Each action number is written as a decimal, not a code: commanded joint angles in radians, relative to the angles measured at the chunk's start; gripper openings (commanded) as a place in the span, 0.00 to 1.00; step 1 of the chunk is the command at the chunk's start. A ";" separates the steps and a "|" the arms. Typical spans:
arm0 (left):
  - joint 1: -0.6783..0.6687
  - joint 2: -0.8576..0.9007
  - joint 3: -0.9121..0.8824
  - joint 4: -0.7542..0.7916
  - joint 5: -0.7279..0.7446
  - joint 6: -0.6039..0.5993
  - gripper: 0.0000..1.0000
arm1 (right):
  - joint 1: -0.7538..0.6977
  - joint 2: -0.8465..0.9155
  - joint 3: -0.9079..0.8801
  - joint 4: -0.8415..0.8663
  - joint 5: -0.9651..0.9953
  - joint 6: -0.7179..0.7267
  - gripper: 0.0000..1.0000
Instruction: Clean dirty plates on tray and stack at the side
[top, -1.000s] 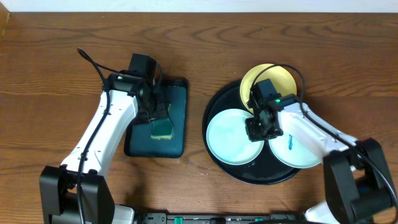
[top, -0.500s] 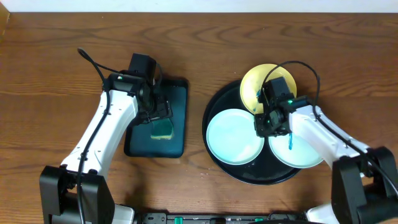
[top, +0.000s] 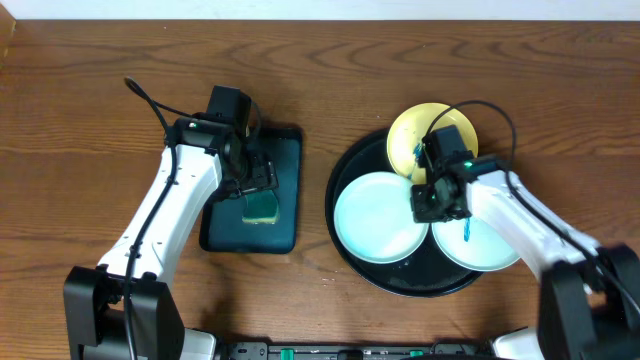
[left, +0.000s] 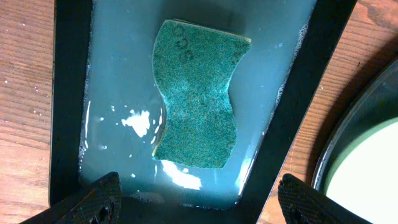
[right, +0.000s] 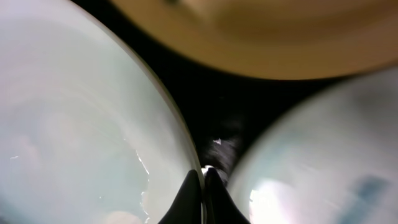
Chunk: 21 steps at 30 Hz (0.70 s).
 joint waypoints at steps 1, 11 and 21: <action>0.004 -0.003 0.000 -0.002 -0.002 0.006 0.81 | 0.031 -0.133 0.062 -0.012 0.203 0.015 0.01; 0.004 -0.003 0.000 -0.002 -0.002 0.006 0.82 | 0.283 -0.349 0.063 0.002 0.750 -0.052 0.01; 0.004 -0.003 0.000 -0.002 -0.002 0.006 0.82 | 0.480 -0.352 0.063 0.050 0.975 -0.170 0.01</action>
